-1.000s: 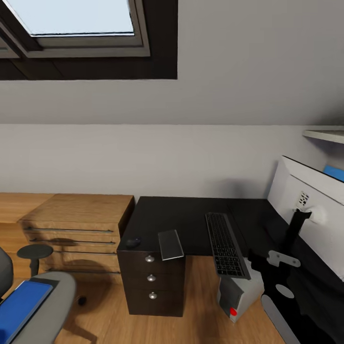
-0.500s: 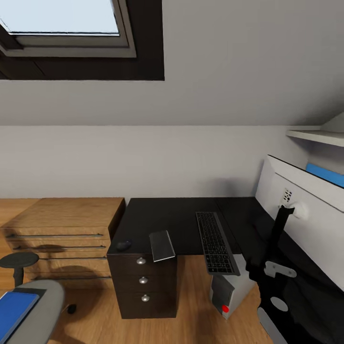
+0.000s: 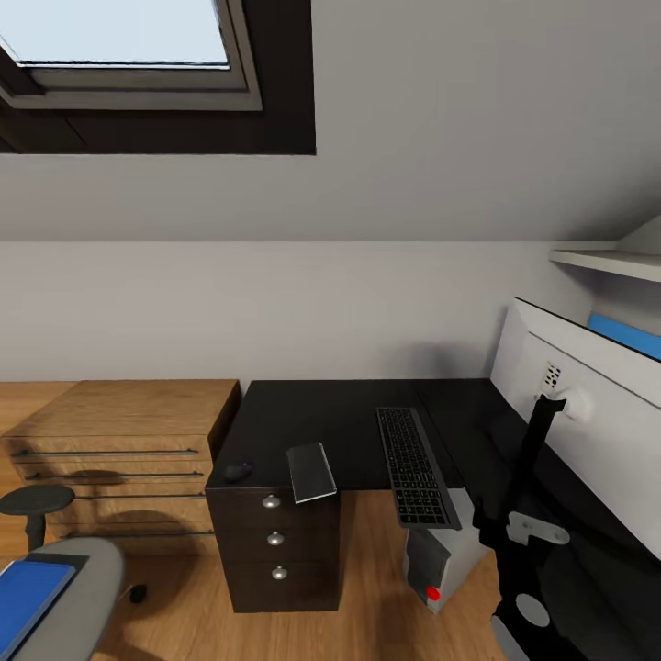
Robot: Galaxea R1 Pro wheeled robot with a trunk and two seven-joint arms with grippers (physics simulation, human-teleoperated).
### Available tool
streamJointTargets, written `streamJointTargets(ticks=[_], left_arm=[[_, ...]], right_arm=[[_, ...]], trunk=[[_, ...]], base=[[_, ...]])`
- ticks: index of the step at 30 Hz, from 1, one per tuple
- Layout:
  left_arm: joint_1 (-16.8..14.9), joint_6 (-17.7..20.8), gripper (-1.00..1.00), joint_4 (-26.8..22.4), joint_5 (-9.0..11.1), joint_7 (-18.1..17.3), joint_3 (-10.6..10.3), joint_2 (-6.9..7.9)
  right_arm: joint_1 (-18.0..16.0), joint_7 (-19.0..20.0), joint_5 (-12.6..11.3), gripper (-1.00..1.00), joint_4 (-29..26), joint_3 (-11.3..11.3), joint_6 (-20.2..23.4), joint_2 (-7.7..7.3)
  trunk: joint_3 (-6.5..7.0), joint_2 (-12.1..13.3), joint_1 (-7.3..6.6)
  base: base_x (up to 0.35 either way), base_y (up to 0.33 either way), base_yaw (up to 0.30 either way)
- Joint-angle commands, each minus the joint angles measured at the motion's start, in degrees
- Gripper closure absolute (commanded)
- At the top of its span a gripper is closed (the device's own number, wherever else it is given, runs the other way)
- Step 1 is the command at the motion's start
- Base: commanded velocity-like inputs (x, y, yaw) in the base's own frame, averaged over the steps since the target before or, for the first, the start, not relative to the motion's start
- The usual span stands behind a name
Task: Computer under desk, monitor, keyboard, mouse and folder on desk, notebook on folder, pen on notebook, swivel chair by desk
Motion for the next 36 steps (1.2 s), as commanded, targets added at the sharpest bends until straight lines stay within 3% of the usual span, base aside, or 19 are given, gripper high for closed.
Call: streamJointTargets(ticks=[1,6,11,15,21,25,36], left_arm=[[0.0,-0.4,-1.0,-0.1,0.6,0.3,-0.3,0.05],[0.0,-0.4,-1.0,0.8,0.6,0.3,-0.4,0.05],[0.0,-0.4,-1.0,1.5,0.5,0.3,-0.4,0.05],[0.0,-0.4,-1.0,1.7,0.5,0.3,-0.4,0.05],[0.0,-0.4,-1.0,1.8,0.4,0.3,-0.4,0.03],[0.0,-0.4,-1.0,1.8,0.4,0.3,-0.4,0.0],[0.0,-0.4,-1.0,1.8,0.4,0.3,-0.4,-0.01]], right_arm=[[-0.1,-0.3,-0.6,-1.0,0.1,0.3,-0.4,0.14],[-2.7,-0.2,-0.5,-1.0,2.8,-0.1,-0.2,1.54],[-8.7,0.8,-0.5,-1.0,12.2,-0.1,-0.4,1.87],[-15.6,6.7,-0.7,-1.0,24.3,-0.1,-1.2,2.45],[-23.9,11.6,-0.9,-1.0,35.6,-0.2,-3.2,2.64],[-27.5,12.4,-1.0,-1.0,39.9,-0.3,-3.6,2.49],[-32.2,12.9,-1.2,-1.0,45.1,-1.3,-3.8,1.51]], trunk=[[-0.06,0.0,0.01],[-0.06,0.0,0.01],[-0.06,0.0,0.01],[-0.06,0.0,0.01],[-0.06,0.0,0.01],[-0.06,0.0,0.01],[-0.06,0.0,0.01]], base=[[0.0,0.0,0.0],[0.0,0.0,0.0],[0.0,0.0,0.0],[0.0,0.0,0.0],[0.0,0.0,0.0],[0.0,0.0,0.0],[0.0,0.0,0.0]])
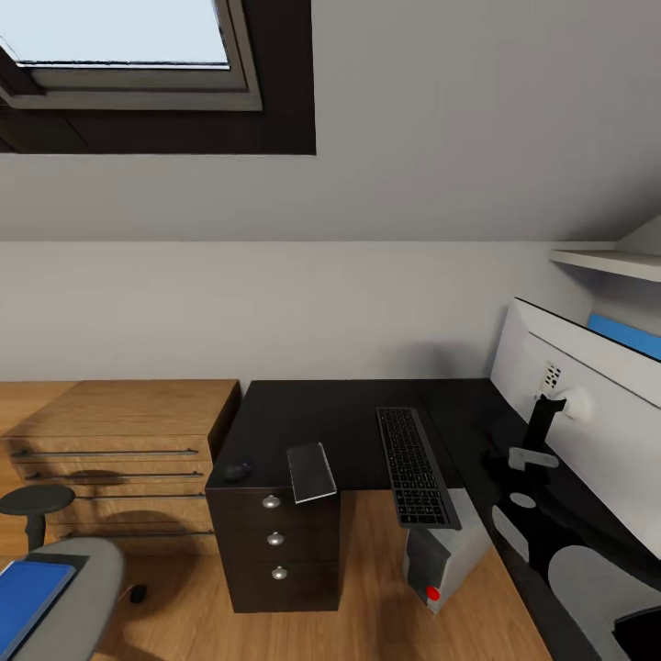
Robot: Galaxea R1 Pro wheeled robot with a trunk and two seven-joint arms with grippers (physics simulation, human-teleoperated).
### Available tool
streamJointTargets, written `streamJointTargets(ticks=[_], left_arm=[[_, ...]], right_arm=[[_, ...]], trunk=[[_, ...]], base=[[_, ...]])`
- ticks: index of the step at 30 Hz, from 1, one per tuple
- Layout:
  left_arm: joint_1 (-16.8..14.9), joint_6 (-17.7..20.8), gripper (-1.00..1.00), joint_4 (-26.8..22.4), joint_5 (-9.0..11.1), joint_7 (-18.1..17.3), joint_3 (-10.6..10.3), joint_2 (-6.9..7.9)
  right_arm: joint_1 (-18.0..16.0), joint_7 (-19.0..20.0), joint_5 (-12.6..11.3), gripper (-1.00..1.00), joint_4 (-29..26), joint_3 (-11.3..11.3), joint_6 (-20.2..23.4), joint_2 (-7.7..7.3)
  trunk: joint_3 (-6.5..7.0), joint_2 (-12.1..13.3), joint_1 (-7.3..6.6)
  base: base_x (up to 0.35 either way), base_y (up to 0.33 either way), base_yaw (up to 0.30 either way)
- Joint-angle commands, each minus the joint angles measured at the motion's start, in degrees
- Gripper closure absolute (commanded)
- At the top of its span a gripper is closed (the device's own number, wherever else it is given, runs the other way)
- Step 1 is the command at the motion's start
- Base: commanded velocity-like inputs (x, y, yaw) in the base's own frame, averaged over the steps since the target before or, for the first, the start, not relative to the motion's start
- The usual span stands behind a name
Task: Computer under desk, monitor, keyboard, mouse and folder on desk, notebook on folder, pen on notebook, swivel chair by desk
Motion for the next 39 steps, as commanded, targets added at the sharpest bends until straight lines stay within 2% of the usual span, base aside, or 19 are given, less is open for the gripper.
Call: streamJointTargets(ticks=[1,6,14,18,21,27,39], left_arm=[[0.0,-0.3,-1.0,-0.1,0.6,0.3,-0.3,0.04],[0.0,-0.3,-1.0,-0.1,0.6,0.3,-0.3,0.03],[0.0,-0.3,-1.0,0.0,0.7,0.3,-0.3,0.01],[0.0,-0.3,-1.0,0.0,0.6,0.3,-0.3,0.01],[0.0,-0.3,-1.0,0.0,0.6,0.3,-0.3,0.01],[0.0,-0.4,-1.0,0.0,0.6,0.3,-0.3,0.03],[0.0,-0.5,-1.0,0.0,0.6,0.3,-0.3,0.04]], right_arm=[[-0.3,-0.2,-0.6,-1.0,0.4,0.2,-0.2,-0.34],[-1.0,0.5,-0.8,-1.0,1.9,-1.8,-0.2,-1.64],[-1.2,1.8,-0.9,-1.0,3.0,-3.2,-0.1,-2.24],[-1.3,2.2,-2.8,-1.0,3.3,-5.5,0.0,-2.54],[-1.3,2.4,-5.9,-1.0,3.3,-8.0,0.2,-2.54],[-1.3,2.4,-7.1,-1.0,3.1,-9.0,1.1,-2.47],[-1.2,2.2,-7.6,-1.0,2.8,-9.4,1.0,-2.44]], trunk=[[-0.06,0.0,0.01],[-0.06,0.0,0.01],[-0.06,0.0,0.01],[-0.06,0.0,0.01],[-0.06,0.0,0.01],[-0.06,0.0,0.01],[-0.06,0.0,0.01]], base=[[0.0,0.0,0.0],[0.0,0.0,0.0],[0.0,0.0,0.0],[0.0,0.0,0.0],[0.0,0.0,0.0],[0.0,0.0,0.0],[0.0,0.0,0.0]])
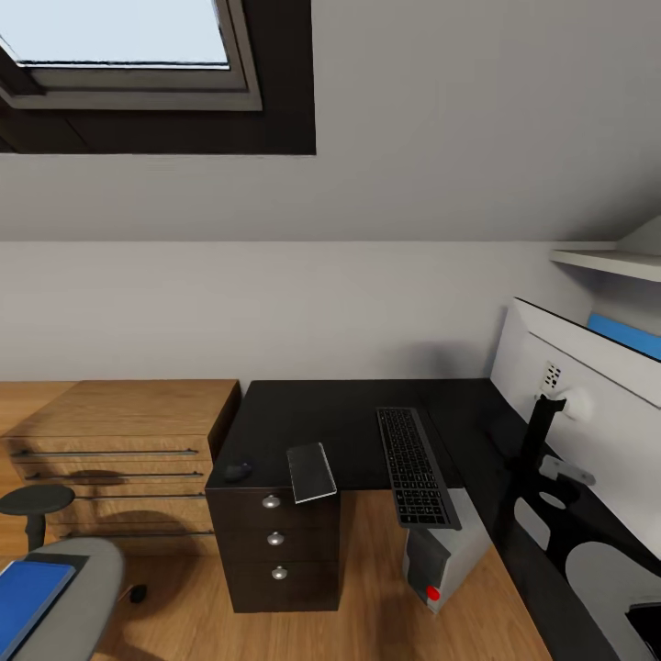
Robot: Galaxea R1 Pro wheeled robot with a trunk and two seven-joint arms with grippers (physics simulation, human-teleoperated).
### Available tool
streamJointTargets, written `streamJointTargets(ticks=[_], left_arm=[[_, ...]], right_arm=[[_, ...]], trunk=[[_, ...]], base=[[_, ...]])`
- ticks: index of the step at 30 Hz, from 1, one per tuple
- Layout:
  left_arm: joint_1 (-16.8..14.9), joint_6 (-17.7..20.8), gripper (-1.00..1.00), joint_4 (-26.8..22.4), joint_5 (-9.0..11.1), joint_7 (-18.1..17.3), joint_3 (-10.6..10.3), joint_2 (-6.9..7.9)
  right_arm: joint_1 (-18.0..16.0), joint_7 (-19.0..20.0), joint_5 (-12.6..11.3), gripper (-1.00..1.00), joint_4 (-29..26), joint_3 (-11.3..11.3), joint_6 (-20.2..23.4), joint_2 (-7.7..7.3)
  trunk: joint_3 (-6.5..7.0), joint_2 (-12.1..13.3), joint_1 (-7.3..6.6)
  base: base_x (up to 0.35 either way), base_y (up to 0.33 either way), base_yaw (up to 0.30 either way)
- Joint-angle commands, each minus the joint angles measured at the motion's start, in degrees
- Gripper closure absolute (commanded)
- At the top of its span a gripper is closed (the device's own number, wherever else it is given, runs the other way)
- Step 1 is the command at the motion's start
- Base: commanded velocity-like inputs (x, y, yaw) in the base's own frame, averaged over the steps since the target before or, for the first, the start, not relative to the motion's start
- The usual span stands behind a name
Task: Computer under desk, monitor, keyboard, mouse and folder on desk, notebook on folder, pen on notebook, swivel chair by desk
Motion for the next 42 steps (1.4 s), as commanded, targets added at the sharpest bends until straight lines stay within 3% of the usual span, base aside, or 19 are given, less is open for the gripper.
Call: streamJointTargets(ticks=[1,42], left_arm=[[0.0,-0.3,-1.0,-0.1,0.6,0.3,-0.3,0.04],[0.0,-0.4,-1.0,-0.1,0.6,0.3,-0.4,0.02]], right_arm=[[0.0,-0.2,-0.5,-1.0,0.0,0.5,-0.3,-0.02],[0.0,0.1,-0.4,-1.0,0.0,0.8,-0.6,0.22]], trunk=[[-0.06,0.0,0.01],[-0.06,0.0,0.01]], base=[[0.0,0.0,0.0],[0.0,0.0,0.0]])
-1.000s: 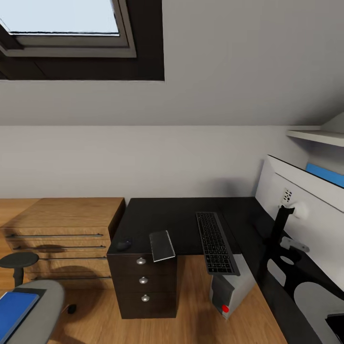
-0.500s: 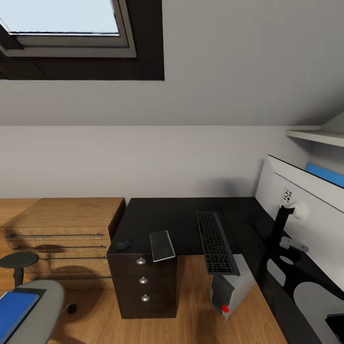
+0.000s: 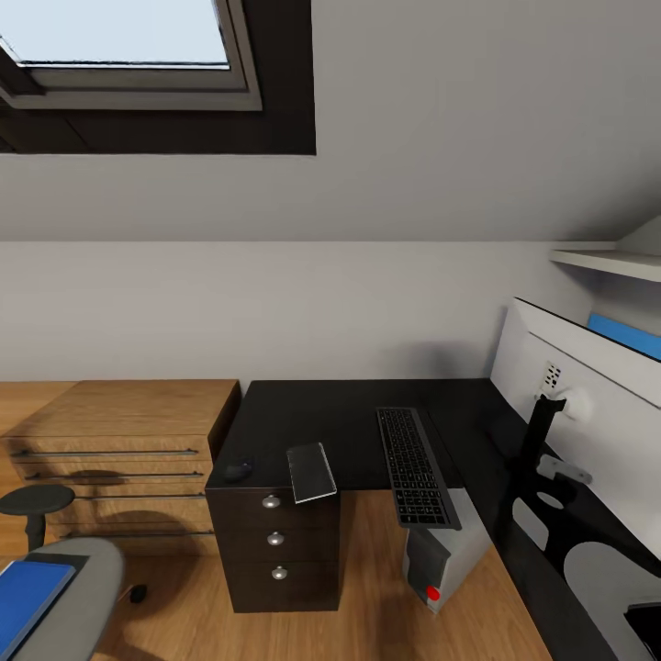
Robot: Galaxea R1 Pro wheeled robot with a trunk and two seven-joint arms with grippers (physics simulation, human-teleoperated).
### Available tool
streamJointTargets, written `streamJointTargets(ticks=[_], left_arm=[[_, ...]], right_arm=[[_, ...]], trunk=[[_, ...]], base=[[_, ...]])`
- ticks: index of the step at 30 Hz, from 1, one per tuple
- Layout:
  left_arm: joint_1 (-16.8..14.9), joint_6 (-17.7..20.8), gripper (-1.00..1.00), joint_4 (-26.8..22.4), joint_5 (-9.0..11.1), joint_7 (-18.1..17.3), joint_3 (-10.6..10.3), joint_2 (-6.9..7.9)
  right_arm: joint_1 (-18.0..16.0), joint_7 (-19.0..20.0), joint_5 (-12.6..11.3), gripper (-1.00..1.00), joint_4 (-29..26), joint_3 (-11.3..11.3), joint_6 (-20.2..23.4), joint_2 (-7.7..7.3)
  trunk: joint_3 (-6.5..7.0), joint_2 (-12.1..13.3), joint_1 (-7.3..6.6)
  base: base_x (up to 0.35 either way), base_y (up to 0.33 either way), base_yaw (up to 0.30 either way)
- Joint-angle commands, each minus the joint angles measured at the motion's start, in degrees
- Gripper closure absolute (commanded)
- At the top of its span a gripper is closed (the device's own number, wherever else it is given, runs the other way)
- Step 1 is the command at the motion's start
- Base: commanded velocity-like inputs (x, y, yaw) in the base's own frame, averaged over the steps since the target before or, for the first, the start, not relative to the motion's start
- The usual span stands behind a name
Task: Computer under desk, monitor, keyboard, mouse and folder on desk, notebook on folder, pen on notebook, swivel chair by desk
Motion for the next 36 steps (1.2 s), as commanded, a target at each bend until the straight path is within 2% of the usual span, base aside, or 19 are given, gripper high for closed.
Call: streamJointTargets(ticks=[1,7,17,28,36], left_arm=[[0.0,-0.3,-1.0,-0.1,0.6,0.3,-0.4,0.05],[0.0,-0.3,-1.0,-0.1,0.6,0.3,-0.4,0.05],[0.0,-0.3,-1.0,-0.1,0.6,0.3,-0.4,0.05],[0.0,-0.3,-1.0,-0.1,0.6,0.3,-0.4,0.05],[0.0,-0.3,-1.0,-0.1,0.6,0.3,-0.4,0.05]], right_arm=[[0.0,-0.2,-0.6,-1.0,0.0,0.5,-0.2,-0.04],[0.0,-0.2,-0.5,-1.0,0.3,0.5,-0.2,-0.04],[0.0,-0.3,3.5,-1.0,0.6,1.5,-0.2,0.81],[0.0,-0.3,4.2,-1.0,0.6,1.4,-0.2,0.92],[0.0,-0.3,4.2,-1.0,0.6,1.4,-0.2,0.85]], trunk=[[-0.06,0.0,0.01],[-0.06,0.0,0.01],[-0.06,0.0,0.01],[-0.06,0.0,0.01],[-0.06,0.0,0.01]], base=[[0.0,0.0,0.0],[0.0,0.0,0.0],[0.0,0.0,0.0],[0.004,-0.001,0.0],[0.159,-0.088,0.0]])
